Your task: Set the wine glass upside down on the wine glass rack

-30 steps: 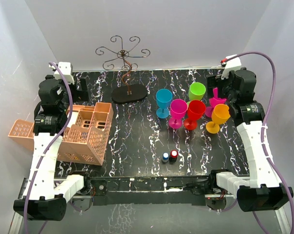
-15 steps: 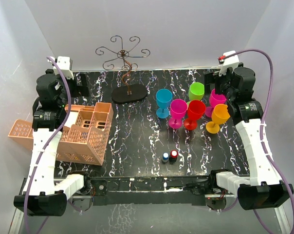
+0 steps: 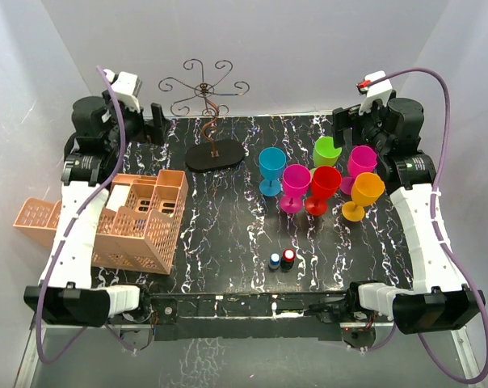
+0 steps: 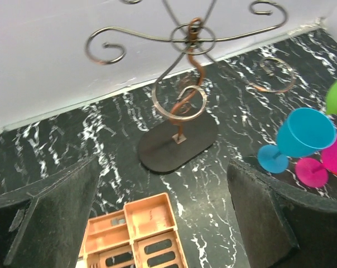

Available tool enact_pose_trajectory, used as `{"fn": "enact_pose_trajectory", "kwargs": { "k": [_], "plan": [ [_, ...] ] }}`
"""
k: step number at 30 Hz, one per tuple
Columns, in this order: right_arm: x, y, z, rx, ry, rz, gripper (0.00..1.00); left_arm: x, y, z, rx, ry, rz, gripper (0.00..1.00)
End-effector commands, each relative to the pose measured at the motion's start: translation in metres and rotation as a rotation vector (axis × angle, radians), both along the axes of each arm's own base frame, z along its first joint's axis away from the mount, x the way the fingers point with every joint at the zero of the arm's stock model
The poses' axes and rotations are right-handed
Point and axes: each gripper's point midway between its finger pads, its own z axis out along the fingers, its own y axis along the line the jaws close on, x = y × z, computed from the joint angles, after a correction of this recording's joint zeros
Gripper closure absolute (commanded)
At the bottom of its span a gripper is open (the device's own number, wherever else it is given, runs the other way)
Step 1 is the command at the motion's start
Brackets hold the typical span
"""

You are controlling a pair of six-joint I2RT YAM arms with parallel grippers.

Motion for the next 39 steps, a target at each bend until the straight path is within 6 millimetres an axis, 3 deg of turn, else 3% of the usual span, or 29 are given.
{"fn": "enact_pose_trajectory", "kwargs": {
  "k": [1,4,14,19,30,39],
  "plan": [
    [0.0,0.009,0.038,0.006,-0.117,0.049,0.02,0.006,-0.041,0.016,-0.008,-0.017,-0.203,0.06],
    [-0.001,0.008,0.036,0.006,-0.118,0.048,0.02,0.021,-0.051,0.007,0.007,0.052,-0.25,0.06],
    [0.002,0.013,0.021,0.016,-0.086,0.071,0.02,0.064,-0.054,-0.012,0.106,0.121,-0.184,0.05],
    [0.003,0.015,0.013,0.023,-0.068,0.079,0.02,0.075,-0.063,-0.019,0.123,0.119,-0.199,0.05],
    [0.003,0.014,0.004,0.024,-0.058,0.074,0.02,0.099,-0.079,-0.031,0.16,0.16,-0.203,0.22],
    [0.003,0.017,-0.005,0.031,-0.039,0.088,0.02,0.101,-0.082,-0.023,0.188,0.13,-0.193,0.38]
  ]
}}
